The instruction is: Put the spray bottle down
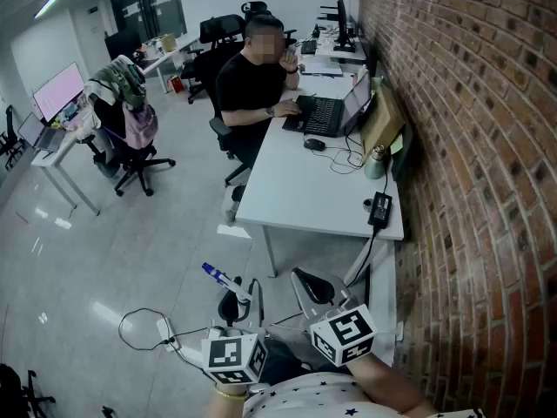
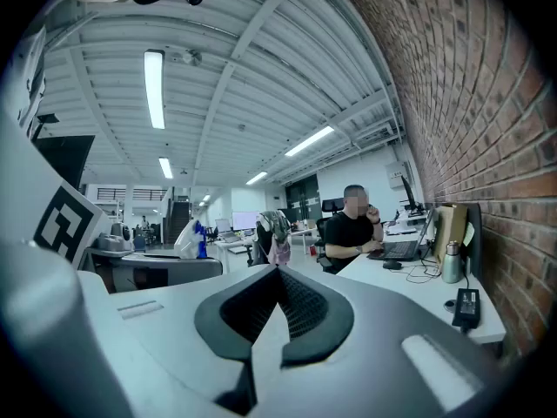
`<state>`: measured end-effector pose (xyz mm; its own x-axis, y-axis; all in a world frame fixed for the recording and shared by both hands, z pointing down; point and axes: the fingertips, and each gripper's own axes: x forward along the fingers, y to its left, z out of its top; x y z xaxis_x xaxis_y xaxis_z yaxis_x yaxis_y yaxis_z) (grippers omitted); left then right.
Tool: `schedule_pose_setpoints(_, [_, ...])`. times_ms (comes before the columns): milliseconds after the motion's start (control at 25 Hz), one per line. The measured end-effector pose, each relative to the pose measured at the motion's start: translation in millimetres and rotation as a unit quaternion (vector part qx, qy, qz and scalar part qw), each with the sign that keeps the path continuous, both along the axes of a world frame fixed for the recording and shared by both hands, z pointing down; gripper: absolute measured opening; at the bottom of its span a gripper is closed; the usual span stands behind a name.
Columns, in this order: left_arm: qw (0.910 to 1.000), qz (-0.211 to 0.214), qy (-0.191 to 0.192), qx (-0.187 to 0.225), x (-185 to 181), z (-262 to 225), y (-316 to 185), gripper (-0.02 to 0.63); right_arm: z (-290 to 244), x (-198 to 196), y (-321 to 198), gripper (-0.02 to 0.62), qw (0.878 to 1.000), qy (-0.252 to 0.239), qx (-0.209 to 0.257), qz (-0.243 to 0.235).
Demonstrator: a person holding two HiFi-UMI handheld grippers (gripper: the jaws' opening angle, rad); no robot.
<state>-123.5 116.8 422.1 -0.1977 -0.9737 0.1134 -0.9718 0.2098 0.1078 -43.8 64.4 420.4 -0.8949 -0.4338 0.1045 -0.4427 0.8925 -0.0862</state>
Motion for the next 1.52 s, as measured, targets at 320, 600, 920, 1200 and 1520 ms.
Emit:
schedule_pose_setpoints(320, [0.9996,0.021,-0.016,-0.012,4.7,-0.3,-30.0,0.124,-6.7,20.3,-37.4,-0.002,0.999,-0.003,0.001,0.043])
schedule_pose_setpoints(600, [0.9977,0.062,-0.021,-0.014,11.9,-3.7,-84.1,0.124,-8.8,28.0,-72.1,-0.002,0.997,0.004,0.0,0.075])
schedule_pose_setpoints(920, [0.9933,0.114,-0.01,-0.018,13.0,-3.4,-168.2,0.124,-4.8,24.6,-140.8,-0.002,0.994,0.022,-0.002,0.109])
schedule_pose_setpoints(1200, [0.9886,0.15,-0.014,-0.007,-3.8,-19.7,-251.1,0.124,-10.0,7.6,-211.7,-0.002,0.99,0.033,-0.002,0.137])
schedule_pose_setpoints(1520, [0.9806,0.194,-0.023,0.016,-20.4,-31.0,-345.0,0.124,-10.0,-17.6,-291.3,-0.002,0.984,0.039,-0.001,0.174])
